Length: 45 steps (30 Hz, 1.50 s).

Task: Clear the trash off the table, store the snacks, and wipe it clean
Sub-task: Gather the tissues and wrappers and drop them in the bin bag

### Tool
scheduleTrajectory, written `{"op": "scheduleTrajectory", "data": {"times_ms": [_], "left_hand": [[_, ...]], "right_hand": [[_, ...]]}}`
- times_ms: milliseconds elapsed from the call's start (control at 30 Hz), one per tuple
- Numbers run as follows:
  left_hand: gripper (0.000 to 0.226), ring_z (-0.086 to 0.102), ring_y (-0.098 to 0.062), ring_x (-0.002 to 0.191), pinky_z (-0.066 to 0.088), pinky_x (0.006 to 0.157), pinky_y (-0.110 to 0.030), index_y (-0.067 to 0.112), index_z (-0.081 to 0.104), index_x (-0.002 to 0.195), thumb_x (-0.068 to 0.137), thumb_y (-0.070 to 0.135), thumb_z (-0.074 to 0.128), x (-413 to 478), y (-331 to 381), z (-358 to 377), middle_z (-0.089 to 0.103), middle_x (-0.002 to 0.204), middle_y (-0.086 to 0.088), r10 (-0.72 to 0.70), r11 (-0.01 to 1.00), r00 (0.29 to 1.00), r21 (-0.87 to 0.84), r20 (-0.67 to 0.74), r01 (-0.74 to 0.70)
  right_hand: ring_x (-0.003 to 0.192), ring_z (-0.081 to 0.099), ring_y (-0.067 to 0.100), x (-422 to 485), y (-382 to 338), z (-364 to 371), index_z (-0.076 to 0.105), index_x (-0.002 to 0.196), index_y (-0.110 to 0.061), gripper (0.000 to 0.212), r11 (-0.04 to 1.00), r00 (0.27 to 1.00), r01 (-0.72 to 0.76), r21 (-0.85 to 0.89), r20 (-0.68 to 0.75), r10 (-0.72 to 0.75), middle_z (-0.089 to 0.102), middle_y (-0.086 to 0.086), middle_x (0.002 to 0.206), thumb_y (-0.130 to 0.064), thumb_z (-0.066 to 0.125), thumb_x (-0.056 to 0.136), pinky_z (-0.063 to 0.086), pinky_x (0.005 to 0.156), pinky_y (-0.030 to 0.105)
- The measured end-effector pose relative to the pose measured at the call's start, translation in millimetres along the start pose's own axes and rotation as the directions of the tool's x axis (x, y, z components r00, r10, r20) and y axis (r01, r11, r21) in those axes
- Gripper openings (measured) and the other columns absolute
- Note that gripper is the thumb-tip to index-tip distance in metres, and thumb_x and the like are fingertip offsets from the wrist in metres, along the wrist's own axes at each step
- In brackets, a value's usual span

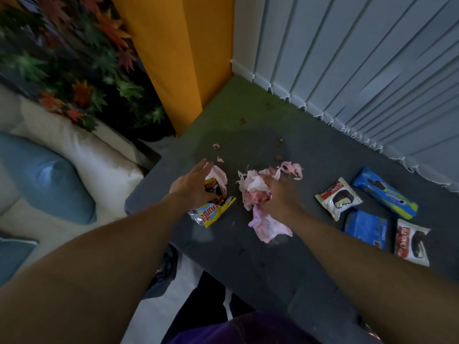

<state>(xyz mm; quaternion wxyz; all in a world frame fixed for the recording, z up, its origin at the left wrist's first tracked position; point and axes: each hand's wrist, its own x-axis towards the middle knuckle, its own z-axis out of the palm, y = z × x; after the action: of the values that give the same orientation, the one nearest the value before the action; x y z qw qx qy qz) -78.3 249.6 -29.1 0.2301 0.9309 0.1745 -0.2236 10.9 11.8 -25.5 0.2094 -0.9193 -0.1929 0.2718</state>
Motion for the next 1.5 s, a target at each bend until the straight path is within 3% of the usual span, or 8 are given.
{"op": "scheduleTrajectory", "data": {"times_ms": [100, 200, 367, 467, 600, 767, 1233, 1500], "left_hand": [[0.050, 0.055, -0.012, 0.117, 0.051, 0.094, -0.037, 0.058, 0.052, 0.124, 0.081, 0.049, 0.074, 0, -3, 5, 0.043, 0.134, 0.020, 0.062, 0.994, 0.998, -0.093, -0.022, -0.064], [0.039, 0.062, -0.021, 0.100, 0.051, 0.080, -0.036, 0.038, 0.061, 0.115, 0.081, 0.051, 0.073, 5, -1, 6, 0.058, 0.117, 0.005, -0.049, 0.998, 0.999, -0.029, -0.005, 0.049], [0.030, 0.061, -0.020, 0.082, 0.043, 0.063, -0.029, 0.030, 0.053, 0.087, 0.083, 0.054, 0.071, 12, 8, 0, 0.062, 0.091, 0.003, -0.088, 0.995, 0.995, -0.041, 0.038, 0.090], [0.033, 0.061, -0.016, 0.077, 0.042, 0.059, -0.028, 0.030, 0.050, 0.079, 0.082, 0.056, 0.072, 18, 14, -5, 0.060, 0.084, 0.005, -0.092, 0.992, 0.995, -0.084, 0.040, 0.095], [0.034, 0.061, -0.017, 0.078, 0.043, 0.059, -0.029, 0.031, 0.049, 0.079, 0.082, 0.057, 0.071, 21, 19, -7, 0.061, 0.086, 0.004, -0.094, 0.994, 0.995, -0.056, 0.045, 0.097], [0.034, 0.064, -0.018, 0.080, 0.049, 0.064, -0.030, 0.030, 0.053, 0.094, 0.082, 0.057, 0.070, 18, 22, -8, 0.063, 0.091, 0.002, -0.104, 0.993, 0.994, -0.058, 0.032, 0.106], [0.042, 0.068, -0.020, 0.088, 0.058, 0.080, -0.040, 0.031, 0.061, 0.110, 0.080, 0.059, 0.070, -14, 20, -16, 0.070, 0.101, 0.003, -0.085, 0.992, 0.995, -0.093, -0.046, 0.080], [0.041, 0.067, -0.021, 0.094, 0.058, 0.081, -0.042, 0.032, 0.061, 0.116, 0.083, 0.055, 0.069, -39, 28, -17, 0.069, 0.107, 0.003, -0.093, 0.989, 0.990, -0.123, -0.103, 0.081]], "right_hand": [[0.123, 0.054, 0.032, 1, -1, 0, 0.049, 0.144, -0.025, 0.070, 1.000, 1.000, -0.020, -0.013, 0.001, 0.020, 0.054, 0.011, 0.137, -0.003, 0.066, 0.080, 0.047, 0.102, 0.037], [0.124, 0.055, 0.034, 4, -1, -3, 0.048, 0.145, -0.020, 0.066, 0.998, 0.998, -0.058, 0.004, -0.025, 0.058, 0.057, 0.014, 0.135, 0.005, 0.059, 0.084, 0.045, 0.102, 0.036], [0.111, 0.059, 0.033, 10, 11, -16, 0.060, 0.131, -0.016, 0.050, 0.998, 0.986, -0.060, 0.000, -0.156, 0.059, 0.061, 0.013, 0.120, 0.004, 0.055, 0.085, 0.048, 0.087, 0.031], [0.125, 0.044, 0.035, 20, 21, -22, 0.053, 0.138, -0.010, 0.055, 0.995, 0.975, -0.091, -0.048, -0.206, 0.079, 0.038, 0.017, 0.137, -0.003, 0.065, 0.085, 0.043, 0.104, 0.036], [0.123, 0.049, 0.039, 29, 29, -20, 0.053, 0.137, -0.017, 0.062, 0.986, 0.987, -0.150, -0.067, -0.069, 0.146, 0.050, 0.019, 0.132, -0.006, 0.074, 0.079, 0.049, 0.101, 0.045], [0.096, 0.065, 0.030, 16, 31, -22, 0.064, 0.110, -0.016, 0.034, 0.991, 0.974, -0.126, 0.038, -0.183, 0.131, 0.067, 0.009, 0.103, -0.006, 0.072, 0.078, 0.055, 0.079, 0.036], [0.101, 0.064, 0.033, -5, 21, -21, 0.059, 0.126, -0.012, 0.042, 0.998, 0.985, 0.057, -0.021, -0.163, -0.060, 0.067, 0.014, 0.108, -0.012, 0.064, 0.084, 0.056, 0.087, 0.046], [0.086, 0.064, 0.029, -19, 24, -44, 0.065, 0.108, -0.010, 0.027, 0.997, 0.953, 0.079, 0.006, -0.295, -0.073, 0.068, 0.010, 0.092, -0.006, 0.061, 0.082, 0.056, 0.078, 0.039]]}}
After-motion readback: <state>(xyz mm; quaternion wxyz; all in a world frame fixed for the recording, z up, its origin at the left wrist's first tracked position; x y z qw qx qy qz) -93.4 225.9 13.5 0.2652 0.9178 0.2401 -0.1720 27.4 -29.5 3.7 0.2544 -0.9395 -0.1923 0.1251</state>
